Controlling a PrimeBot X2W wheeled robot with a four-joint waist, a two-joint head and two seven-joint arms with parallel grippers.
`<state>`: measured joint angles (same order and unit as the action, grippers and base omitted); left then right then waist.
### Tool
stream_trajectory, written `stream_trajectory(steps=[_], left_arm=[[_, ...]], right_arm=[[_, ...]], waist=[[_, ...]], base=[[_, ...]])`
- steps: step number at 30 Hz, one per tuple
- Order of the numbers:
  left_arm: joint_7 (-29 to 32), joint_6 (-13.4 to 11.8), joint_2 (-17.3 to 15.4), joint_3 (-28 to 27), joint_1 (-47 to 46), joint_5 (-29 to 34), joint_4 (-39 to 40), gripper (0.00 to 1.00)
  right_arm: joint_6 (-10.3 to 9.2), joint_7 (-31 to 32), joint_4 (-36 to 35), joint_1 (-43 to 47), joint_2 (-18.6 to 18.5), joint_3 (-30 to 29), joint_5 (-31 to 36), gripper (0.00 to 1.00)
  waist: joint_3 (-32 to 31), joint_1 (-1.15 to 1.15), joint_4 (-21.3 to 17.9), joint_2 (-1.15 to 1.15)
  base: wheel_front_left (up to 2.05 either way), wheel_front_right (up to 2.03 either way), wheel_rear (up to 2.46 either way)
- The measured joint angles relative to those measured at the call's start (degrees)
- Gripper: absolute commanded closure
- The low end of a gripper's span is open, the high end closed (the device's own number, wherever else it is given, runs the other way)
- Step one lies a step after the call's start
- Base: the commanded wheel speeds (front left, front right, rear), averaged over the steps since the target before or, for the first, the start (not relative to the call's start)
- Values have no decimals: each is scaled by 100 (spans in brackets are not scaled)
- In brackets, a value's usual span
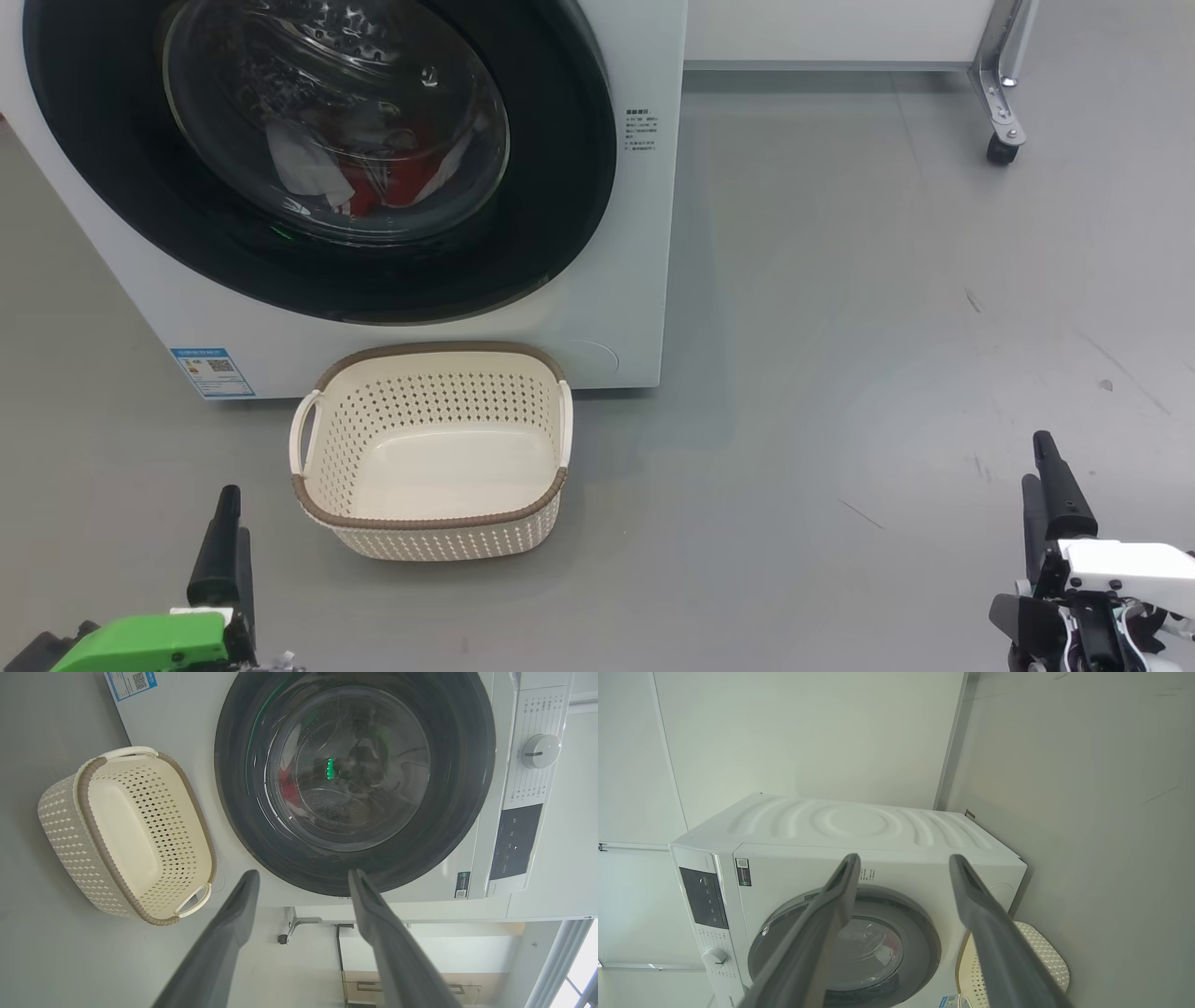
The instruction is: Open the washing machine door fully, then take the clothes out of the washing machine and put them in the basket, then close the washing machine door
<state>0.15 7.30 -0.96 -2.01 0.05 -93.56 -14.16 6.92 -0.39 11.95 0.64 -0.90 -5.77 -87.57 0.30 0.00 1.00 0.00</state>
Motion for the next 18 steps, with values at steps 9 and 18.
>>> stream_trajectory(steps=[9, 18], left_arm=[[-190, 0, -3, 57, -2, 278, 188, 0], [-385, 0, -64, 88, -7, 621, 492, 0]], right_arm=[[0, -159, -169, 26, -15, -53, 131, 0], [0, -332, -419, 55, -20, -8, 410, 0]], waist=[[-8, 0, 27, 0], [-15, 0, 52, 0]], base=[[0, 0, 0], [0, 0, 0]])
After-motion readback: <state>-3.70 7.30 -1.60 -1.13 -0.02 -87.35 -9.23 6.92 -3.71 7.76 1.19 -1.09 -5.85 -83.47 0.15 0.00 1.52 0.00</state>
